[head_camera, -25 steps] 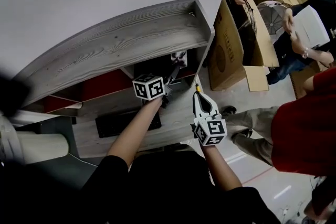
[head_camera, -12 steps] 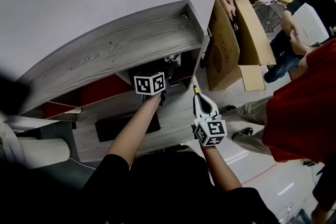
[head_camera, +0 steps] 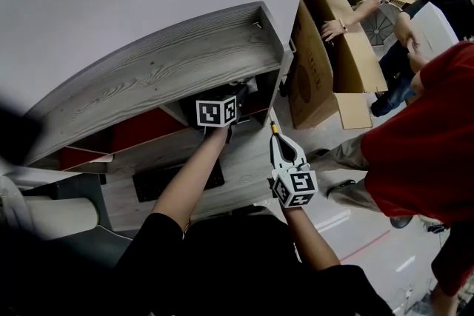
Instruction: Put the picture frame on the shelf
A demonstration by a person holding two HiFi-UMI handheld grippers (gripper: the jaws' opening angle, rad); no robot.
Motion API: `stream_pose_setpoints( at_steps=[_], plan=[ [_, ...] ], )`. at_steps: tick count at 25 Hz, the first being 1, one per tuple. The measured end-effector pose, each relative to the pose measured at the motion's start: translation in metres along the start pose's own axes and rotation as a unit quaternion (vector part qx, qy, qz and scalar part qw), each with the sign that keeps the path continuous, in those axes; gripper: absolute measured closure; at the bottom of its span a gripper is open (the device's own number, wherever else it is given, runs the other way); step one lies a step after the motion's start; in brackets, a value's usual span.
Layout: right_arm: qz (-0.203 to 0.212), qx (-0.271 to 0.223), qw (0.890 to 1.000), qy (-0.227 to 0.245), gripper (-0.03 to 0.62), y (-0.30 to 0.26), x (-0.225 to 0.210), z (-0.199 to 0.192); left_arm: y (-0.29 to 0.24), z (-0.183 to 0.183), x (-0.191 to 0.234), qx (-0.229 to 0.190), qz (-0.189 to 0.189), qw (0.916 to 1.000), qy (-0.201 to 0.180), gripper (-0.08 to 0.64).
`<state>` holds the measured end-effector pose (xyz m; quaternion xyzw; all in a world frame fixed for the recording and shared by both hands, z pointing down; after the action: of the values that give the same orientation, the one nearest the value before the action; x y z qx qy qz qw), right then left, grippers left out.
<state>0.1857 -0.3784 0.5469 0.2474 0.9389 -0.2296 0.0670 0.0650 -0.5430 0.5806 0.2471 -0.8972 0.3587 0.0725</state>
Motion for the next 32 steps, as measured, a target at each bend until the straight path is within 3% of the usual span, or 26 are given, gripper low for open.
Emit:
stream_pose_setpoints(
  at_steps=[21, 28, 32],
  plan=[
    [-0.009, -0.008, 1.0, -0.007, 0.578, 0.014, -0.004, 0.0, 0.02, -0.002, 0.007, -0.02, 0.014, 0.9997, -0.002, 0.253],
    [-0.005, -0.011, 1.0, -0.004, 0.578, 0.021, 0.005, 0.0, 0.05, -0.009, -0.003, -0.058, -0.004, 0.9979, 0.028, 0.253],
    [-0.004, -0.013, 1.0, 0.004, 0.578, 0.024, 0.01, -0.003, 0.071, -0.015, -0.022, -0.074, -0.013, 0.9972, 0.002, 0.253]
  ],
)
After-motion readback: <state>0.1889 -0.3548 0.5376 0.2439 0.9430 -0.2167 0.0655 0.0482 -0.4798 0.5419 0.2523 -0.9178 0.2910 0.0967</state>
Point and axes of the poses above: the fingertips, and each gripper's own axes: y backward along the fingers, x to its left, z out of its top, the point moved 1 cm from there along y, backward along the fingers, and after that the axes turned 11 degrees about x, right-handed, at the moved point
